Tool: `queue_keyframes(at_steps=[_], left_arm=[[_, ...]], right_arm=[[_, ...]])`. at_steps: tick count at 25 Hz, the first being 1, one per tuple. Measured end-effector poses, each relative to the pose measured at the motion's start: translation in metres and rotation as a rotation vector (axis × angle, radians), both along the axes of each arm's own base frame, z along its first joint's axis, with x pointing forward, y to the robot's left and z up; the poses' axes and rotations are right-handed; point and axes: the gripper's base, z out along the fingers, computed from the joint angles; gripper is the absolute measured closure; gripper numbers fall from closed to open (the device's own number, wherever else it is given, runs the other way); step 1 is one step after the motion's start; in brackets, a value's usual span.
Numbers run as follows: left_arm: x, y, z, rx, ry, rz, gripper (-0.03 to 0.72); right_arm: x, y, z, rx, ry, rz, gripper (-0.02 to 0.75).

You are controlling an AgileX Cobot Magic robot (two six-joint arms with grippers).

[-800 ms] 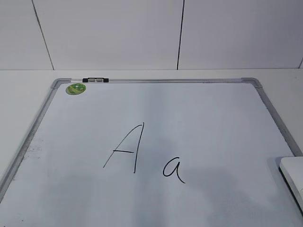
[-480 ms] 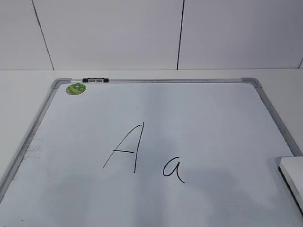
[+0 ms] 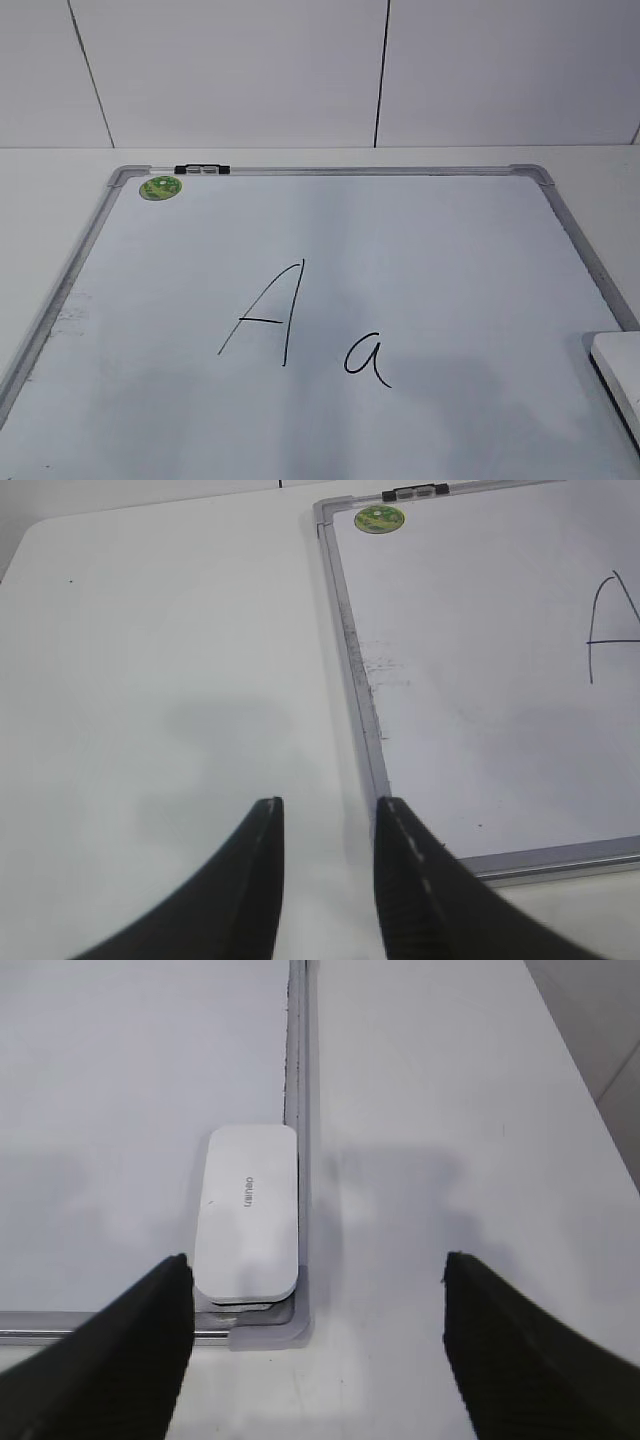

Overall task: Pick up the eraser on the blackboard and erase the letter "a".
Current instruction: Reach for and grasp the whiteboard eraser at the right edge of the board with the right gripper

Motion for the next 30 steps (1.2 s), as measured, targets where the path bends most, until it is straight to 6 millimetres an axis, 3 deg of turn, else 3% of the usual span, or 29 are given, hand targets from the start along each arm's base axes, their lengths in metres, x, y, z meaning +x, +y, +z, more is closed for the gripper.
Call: queue_keyframes(at_steps=[7,15,24,27,30], left_arm=[[0.000,0.000,0.000,0.000,0.000,0.000,0.453],[0.000,0.000,0.000,0.000,0.000,0.000,0.454],[0.000,0.000,0.000,0.000,0.000,0.000,0.454],[0.000,0.000,0.000,0.000,0.000,0.000,0.454],[0.000,0.000,0.000,0.000,0.000,0.000,0.454]], right_arm=[[0.007,0.001,0.012,0.008,0.022,0.005,0.145],[0.045,0.006,0.031,0.064,0.173,0.036,0.063],[0.083,0.015,0.038,0.168,0.293,0.075,0.058],[0.110,0.017,0.040,0.192,0.401,0.076,0.058],[0.121,0.018,0.039,0.192,0.445,0.083,0.059]])
